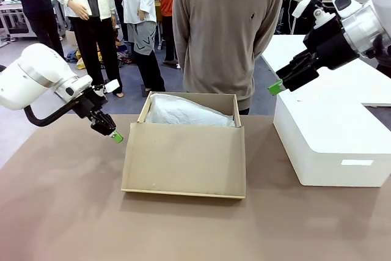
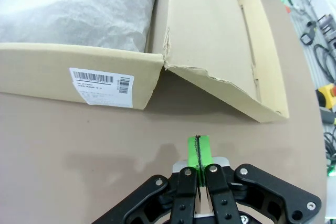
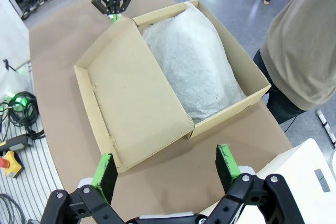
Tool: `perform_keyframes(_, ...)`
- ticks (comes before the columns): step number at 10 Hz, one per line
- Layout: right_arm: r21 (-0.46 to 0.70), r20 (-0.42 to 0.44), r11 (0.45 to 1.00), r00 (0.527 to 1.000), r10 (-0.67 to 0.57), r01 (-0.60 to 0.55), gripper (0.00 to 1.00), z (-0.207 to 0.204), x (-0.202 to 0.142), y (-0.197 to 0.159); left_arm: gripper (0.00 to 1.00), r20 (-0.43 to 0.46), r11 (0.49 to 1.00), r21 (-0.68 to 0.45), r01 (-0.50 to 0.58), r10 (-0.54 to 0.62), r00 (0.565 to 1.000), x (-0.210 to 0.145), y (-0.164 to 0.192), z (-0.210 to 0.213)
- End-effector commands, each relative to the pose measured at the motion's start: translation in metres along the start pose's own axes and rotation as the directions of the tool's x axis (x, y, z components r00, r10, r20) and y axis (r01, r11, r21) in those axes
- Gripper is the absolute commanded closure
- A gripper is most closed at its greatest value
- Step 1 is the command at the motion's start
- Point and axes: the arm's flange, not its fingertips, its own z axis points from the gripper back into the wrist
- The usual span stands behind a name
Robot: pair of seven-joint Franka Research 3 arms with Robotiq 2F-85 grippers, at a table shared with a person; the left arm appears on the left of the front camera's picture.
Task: Pack the shoes into the box.
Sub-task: Close the Shoes Box.
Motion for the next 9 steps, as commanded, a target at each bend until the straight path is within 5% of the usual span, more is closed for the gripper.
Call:
perform_keyframes(1, 0.013, 0.027, 1.0, 1.0, 0.008, -0.008, 0.0, -0.001, 0.001, -0.002, 1.0, 0.045, 1.0, -0.001, 0.019, -0.019, 0.999, -0.005, 0.001, -0.01)
perform_keyframes(9, 0.013, 0.027, 1.0, 1.0, 0.008, -0.008, 0.0, -0.001, 0.001, -0.002, 1.0, 0.065, 0.996, -0.087, 0.027, -0.021, 0.998, -0.004, 0.012, -0.044)
